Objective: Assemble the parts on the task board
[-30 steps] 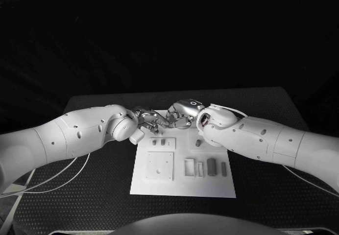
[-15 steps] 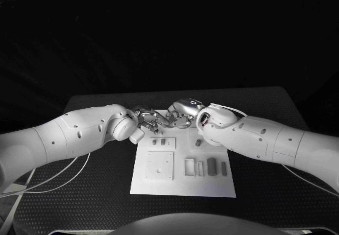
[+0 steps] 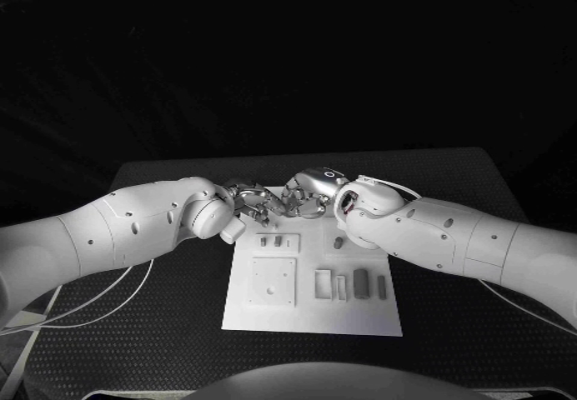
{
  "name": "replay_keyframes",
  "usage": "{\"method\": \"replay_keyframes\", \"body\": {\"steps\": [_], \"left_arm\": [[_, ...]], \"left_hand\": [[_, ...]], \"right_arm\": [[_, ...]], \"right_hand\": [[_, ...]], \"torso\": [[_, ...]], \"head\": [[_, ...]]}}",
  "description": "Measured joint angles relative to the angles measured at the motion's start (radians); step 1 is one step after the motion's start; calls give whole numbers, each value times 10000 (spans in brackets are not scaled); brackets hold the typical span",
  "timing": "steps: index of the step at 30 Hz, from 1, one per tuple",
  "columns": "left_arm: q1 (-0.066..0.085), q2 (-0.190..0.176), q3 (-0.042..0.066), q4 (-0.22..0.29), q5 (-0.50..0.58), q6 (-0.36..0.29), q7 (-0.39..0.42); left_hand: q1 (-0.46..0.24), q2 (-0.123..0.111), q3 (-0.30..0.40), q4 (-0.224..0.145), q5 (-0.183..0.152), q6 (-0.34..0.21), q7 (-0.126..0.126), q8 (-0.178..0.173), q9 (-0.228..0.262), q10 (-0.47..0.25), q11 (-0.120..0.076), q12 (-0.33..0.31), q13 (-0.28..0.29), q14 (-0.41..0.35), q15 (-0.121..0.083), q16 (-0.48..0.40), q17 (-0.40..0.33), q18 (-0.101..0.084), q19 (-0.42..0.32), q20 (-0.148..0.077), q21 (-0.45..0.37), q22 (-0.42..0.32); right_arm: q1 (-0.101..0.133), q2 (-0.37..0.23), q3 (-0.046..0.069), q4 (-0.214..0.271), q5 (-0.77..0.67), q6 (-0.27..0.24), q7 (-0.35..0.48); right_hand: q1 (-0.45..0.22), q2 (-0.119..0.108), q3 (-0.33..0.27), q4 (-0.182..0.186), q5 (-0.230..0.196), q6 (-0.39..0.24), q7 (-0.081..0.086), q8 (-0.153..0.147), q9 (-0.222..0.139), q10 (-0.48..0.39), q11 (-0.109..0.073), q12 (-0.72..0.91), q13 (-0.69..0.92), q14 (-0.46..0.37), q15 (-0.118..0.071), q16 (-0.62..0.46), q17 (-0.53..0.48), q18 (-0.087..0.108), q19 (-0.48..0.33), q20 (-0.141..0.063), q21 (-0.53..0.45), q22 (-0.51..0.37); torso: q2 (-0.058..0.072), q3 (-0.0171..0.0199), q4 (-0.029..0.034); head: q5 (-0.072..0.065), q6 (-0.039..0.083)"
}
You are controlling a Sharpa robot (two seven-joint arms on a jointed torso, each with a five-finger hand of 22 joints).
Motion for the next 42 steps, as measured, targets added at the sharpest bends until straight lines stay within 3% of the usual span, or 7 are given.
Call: {"method": "replay_keyframes", "body": {"steps": [5,14,18,25,33,37,42], "left_arm": [[4,-5,4,-17,7,-19,44],[12,-24,13,-66,-1,-15,147],[12,-73,13,-136,-332,-18,226],[10,-188,10,-280,-3070,-134,820],[12,-288,13,-456,-7729,-738,2042],[13,-255,6,-489,-9350,-1094,2428],[14,-160,-51,-534,-10793,-1579,2796]], "left_hand": [[2,1,29,-30,-1,1,1,3,0,1,0,0,9,0,1,-1,10,-1,0,1,-57,-1],[25,-1,28,-31,-37,3,2,20,1,0,-1,-1,11,0,3,-5,21,0,0,4,-58,-2],[26,-2,27,-32,-37,3,2,20,0,0,-1,-1,10,0,3,-6,21,0,-1,5,-58,-2],[38,-15,39,-56,-38,4,2,28,1,-1,-2,-7,20,26,-10,-10,55,-1,38,-29,-58,-3],[156,-134,64,-79,-40,37,-28,155,1,52,-55,-9,60,124,-83,-46,110,-3,143,-102,-58,-3],[225,-204,106,-37,-76,39,-30,194,2,52,-55,-9,67,130,-78,-84,137,-4,159,-87,-58,-4],[275,-256,135,-62,-78,106,-96,194,2,70,-37,-9,67,152,-82,-84,161,-3,159,-86,-98,-4]], "right_arm": [[-4,-6,-3,-20,50,-17,1],[-14,-286,-10,14,124,-154,-8],[-26,-501,109,54,214,-289,-8],[19,-1158,637,501,626,-601,20],[347,-1826,850,860,1362,-753,74],[466,-2093,951,986,1628,-775,84],[514,-2289,1213,1091,1873,-801,92]], "right_hand": [[53,-53,0,0,0,-229,86,-168,-133,-102,101,-84,-76,-109,99,-50,-95,-54,-109,37,-57,0],[93,-92,0,0,0,-267,121,-212,-135,-136,135,-121,-87,-147,139,-49,-132,85,-131,59,-57,0],[93,-92,0,0,0,-267,121,-212,-135,-136,135,-121,-87,-147,140,-49,-132,86,-131,60,-57,0],[93,-92,0,0,0,-285,107,-212,-135,-136,135,-121,-95,-146,141,-49,-142,83,-132,61,-57,0],[93,-92,0,0,0,-304,124,-212,-134,-136,135,-121,-96,-147,143,-49,-166,81,-143,72,-96,0],[93,-92,0,0,0,-306,125,-212,-134,-135,135,-121,-98,-147,143,-49,-176,79,-143,72,-96,0],[93,-92,0,0,0,-338,124,-212,-134,-135,134,-121,-105,-162,159,-49,-186,79,-179,108,-96,0]], "torso": [[1,-1,-1],[0,4,1],[1,4,1],[-5,9,-13],[-12,9,-27],[-13,11,-33],[-13,11,-24]], "head": [[12,20],[0,15],[-1,29],[13,88],[-37,166],[-64,198],[-111,229]]}}
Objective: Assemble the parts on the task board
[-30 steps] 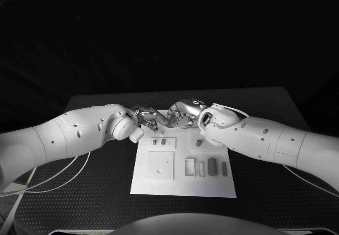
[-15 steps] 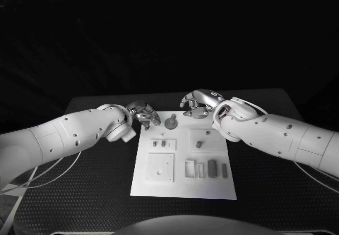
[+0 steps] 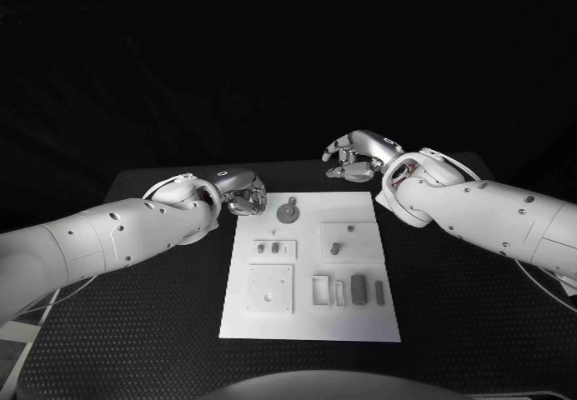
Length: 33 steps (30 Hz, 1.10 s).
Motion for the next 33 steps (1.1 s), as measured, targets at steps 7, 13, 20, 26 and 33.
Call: {"method": "replay_keyframes", "body": {"steps": [7,13,20,26,33], "left_arm": [[-2,82,-268,-70,-1100,-509,343],[-4,158,-565,-83,-1616,-576,434],[-3,251,-632,35,-2242,-364,415],[1,332,-632,93,-2541,66,379],[19,397,-628,106,-2810,732,279]], "left_hand": [[63,-65,40,39,-20,7,7,-1,1,51,-17,-28,18,24,-19,-39,23,-3,38,-34,0,-1],[74,-82,40,39,-16,33,-14,-6,2,51,-18,-29,22,58,14,-39,24,-6,53,-19,0,8],[65,-116,61,61,12,41,-17,-41,3,50,-18,-29,28,58,15,-77,33,-6,53,-18,0,7],[67,-115,68,68,12,41,-16,-44,4,50,-18,-29,27,59,15,-77,33,-6,53,-17,1,6],[109,-125,67,68,9,40,-13,-19,5,49,-19,-30,27,59,15,-77,42,-6,53,-15,-39,5]], "right_arm": [[0,-108,106,55,243,-22,8],[0,-134,123,55,345,-24,11],[-1,-142,126,52,399,-22,16],[-2,-138,127,43,423,-20,20],[-2,-144,127,1,441,-13,22]], "right_hand": [[0,0,0,0,0,-16,15,0,0,0,0,0,0,-2,2,0,0,-5,0,0,0,0],[0,0,0,0,0,-17,15,0,0,0,0,0,1,-2,3,0,-11,-7,0,0,0,0],[0,0,0,0,0,-18,15,0,1,0,0,0,1,-13,15,0,-11,-12,0,0,0,0],[0,0,0,0,0,-19,15,0,1,0,0,0,1,-14,16,0,-20,-17,0,0,0,0],[0,0,0,0,0,-38,35,0,1,0,0,0,-10,-15,21,0,-27,-67,0,0,0,0]], "torso": [[0,0,17],[8,0,29],[17,-1,26],[19,-6,19],[19,-5,24]], "head": [[5,60],[-33,68],[-64,38],[-104,21],[-147,-2]]}}
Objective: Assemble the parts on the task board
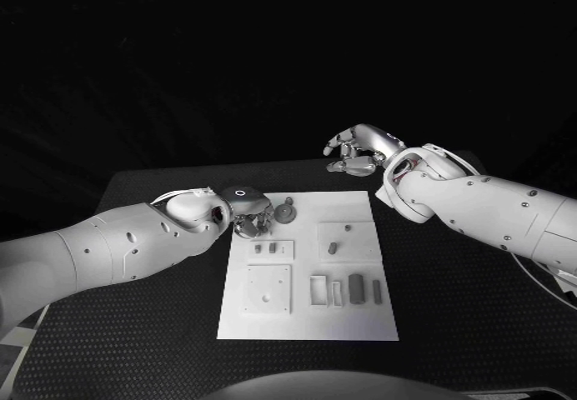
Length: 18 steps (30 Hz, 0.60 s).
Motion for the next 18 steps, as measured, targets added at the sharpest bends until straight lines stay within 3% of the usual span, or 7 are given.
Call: {"method": "replay_keyframes", "body": {"steps": [15,18], "left_arm": [[15,225,2,-84,-345,644,-341],[16,246,3,-120,-389,676,-399]], "left_hand": [[57,16,-2,-1,-9,-1,17,-8,7,-3,-2,-11,10,21,-20,-39,22,0,1,4,0,-2],[46,26,13,15,-9,1,20,-23,7,-3,-3,-29,9,37,-34,-38,22,0,15,19,0,-2]], "right_arm": [[0,-5,0,-102,252,-5,5],[0,-3,0,-145,441,-5,64]], "right_hand": [[-57,57,0,0,0,-75,89,-18,-66,-165,92,-50,-32,-113,108,0,-111,-19,-111,111,-98,0],[-128,127,141,51,0,-550,368,-171,-133,-841,216,-825,-486,-824,273,-754,-586,-25,-944,326,-688,-141]], "torso": [[-3,4,6],[-3,2,8]], "head": [[-52,-9],[-55,-10]]}}
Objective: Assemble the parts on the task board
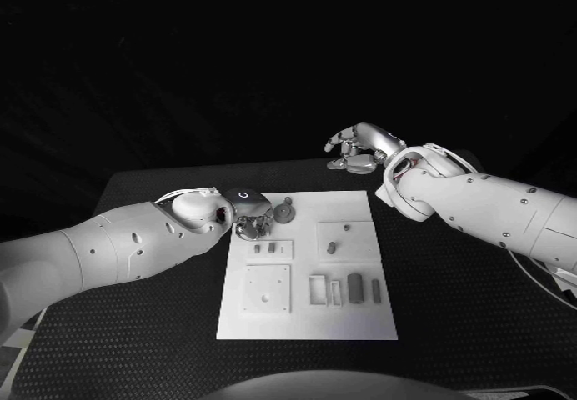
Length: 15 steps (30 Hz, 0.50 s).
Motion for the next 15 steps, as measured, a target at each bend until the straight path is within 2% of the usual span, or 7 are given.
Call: {"method": "replay_keyframes", "body": {"steps": [2,4,8,10,15], "left_arm": [[0,21,0,-32,-14,24,-29],[0,45,0,-72,-26,45,-58],[1,51,1,-109,-44,70,-100],[1,55,1,-112,-52,73,-115],[1,70,1,-104,-61,65,-124]], "left_hand": [[-2,2,13,13,-1,0,1,-17,1,0,0,-3,0,0,0,0,0,0,0,0,0,0],[-5,5,13,13,-1,1,3,-20,1,0,0,-10,0,0,0,0,0,0,0,0,0,0],[-6,4,13,13,-19,3,6,-35,2,-1,-1,-11,9,1,1,0,-1,0,2,0,0,-1],[-6,4,13,13,-21,3,7,-34,2,18,18,-12,9,3,3,0,9,0,21,-19,0,-1],[-6,3,13,13,14,11,3,0,3,28,28,-18,9,15,15,0,9,-1,42,-34,0,-2]], "right_arm": [[1,3,0,-35,164,-1,52],[2,4,0,-62,363,-2,114],[4,10,0,-99,688,-3,225],[5,15,0,-107,824,-4,272],[6,41,0,-111,1024,-4,352]], "right_hand": [[-115,-104,116,5,0,-142,108,-5,-16,-423,119,-677,-449,-541,111,-675,-423,-1,-614,171,-486,-200],[-250,-127,263,-11,0,-249,181,-5,-16,-890,252,-1606,-1139,-1152,290,-1654,-1067,-221,-1331,373,-1131,-505],[-375,-204,347,-59,0,-403,335,-5,22,-1304,488,-3176,-2539,-1725,850,-3284,-2290,-363,-2243,705,-2121,-1053],[-375,-204,348,-59,0,-423,356,73,46,-1347,527,-3622,-3047,-1765,1040,-3736,-2674,-451,-2438,803,-2384,-1208],[-375,-204,270,-50,0,-464,398,140,53,-1228,533,-3851,-3515,-1707,1114,-3959,-2965,-452,-2468,833,-2518,-1296]], "torso": [[-1,-3,0],[-1,-3,0],[0,-10,-2],[0,-13,-2],[3,-13,2]], "head": [[0,0],[0,-3],[1,-4],[1,0],[-19,6]]}}
